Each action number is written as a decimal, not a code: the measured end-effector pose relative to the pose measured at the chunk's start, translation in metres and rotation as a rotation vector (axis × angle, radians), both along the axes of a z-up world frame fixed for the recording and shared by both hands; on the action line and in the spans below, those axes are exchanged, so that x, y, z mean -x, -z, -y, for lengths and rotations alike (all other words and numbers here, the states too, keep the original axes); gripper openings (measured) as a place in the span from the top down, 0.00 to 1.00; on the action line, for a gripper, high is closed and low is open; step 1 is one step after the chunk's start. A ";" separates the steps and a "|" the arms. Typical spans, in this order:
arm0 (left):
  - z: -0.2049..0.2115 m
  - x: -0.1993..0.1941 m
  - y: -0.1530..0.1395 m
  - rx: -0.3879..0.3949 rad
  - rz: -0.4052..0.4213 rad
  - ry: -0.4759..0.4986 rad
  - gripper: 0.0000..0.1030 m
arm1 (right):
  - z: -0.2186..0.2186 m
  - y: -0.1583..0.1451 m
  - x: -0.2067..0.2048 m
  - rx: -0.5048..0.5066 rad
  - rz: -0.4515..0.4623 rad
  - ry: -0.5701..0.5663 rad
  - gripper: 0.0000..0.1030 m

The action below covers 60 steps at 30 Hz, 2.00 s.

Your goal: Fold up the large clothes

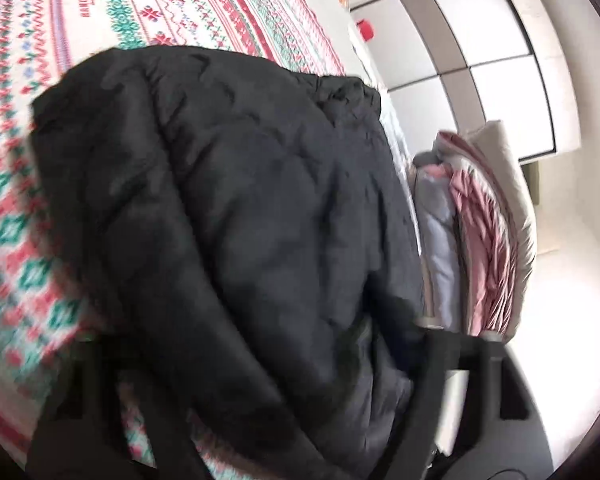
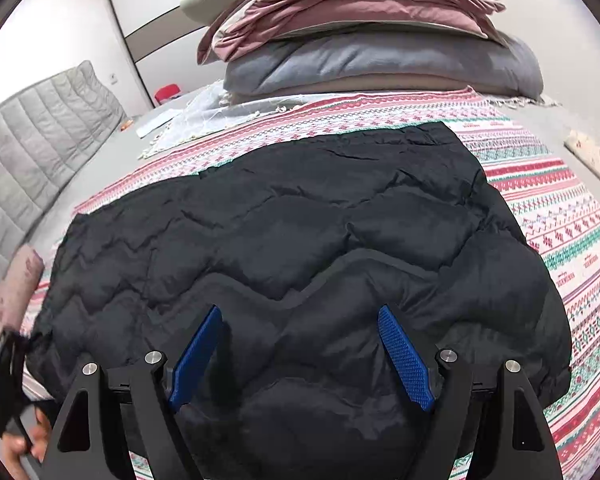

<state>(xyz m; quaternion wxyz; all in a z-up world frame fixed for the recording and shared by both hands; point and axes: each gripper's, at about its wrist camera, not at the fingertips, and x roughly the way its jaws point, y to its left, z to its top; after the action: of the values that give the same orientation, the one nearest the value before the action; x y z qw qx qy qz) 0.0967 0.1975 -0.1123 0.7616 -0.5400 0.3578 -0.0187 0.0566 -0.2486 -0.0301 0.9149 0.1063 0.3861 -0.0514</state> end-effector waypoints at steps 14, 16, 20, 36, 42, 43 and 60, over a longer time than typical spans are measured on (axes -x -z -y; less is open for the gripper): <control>-0.032 0.044 -0.104 -0.375 0.206 -0.092 0.85 | -0.022 -0.009 0.003 -0.073 0.055 -0.109 0.21; -0.040 0.054 -0.116 -0.426 0.234 -0.099 0.85 | -0.039 -0.009 0.001 -0.121 0.059 -0.181 0.21; -0.045 0.069 -0.137 -0.540 0.283 -0.097 0.85 | -0.078 -0.006 -0.006 -0.221 0.065 -0.338 0.21; 0.003 0.056 -0.176 -0.606 0.495 0.051 0.84 | -0.186 0.056 -0.068 -0.491 -0.123 -0.669 0.54; 0.046 0.047 -0.180 -0.644 0.539 0.178 0.80 | -0.129 0.028 -0.070 -0.627 -0.113 -0.585 0.41; 0.055 0.045 -0.180 -0.653 0.545 0.206 0.79 | -0.116 0.021 -0.068 -0.626 -0.089 -0.561 0.39; 0.222 0.035 -0.098 -0.857 0.430 1.020 0.33 | 0.071 0.006 -0.021 -0.546 -0.028 -0.071 0.33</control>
<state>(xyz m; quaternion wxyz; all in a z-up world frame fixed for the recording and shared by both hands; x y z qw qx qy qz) 0.0618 -0.0246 -0.0138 0.8575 0.0589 0.3839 -0.3374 0.0777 -0.3191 -0.0362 0.8481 0.3347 0.4018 0.0854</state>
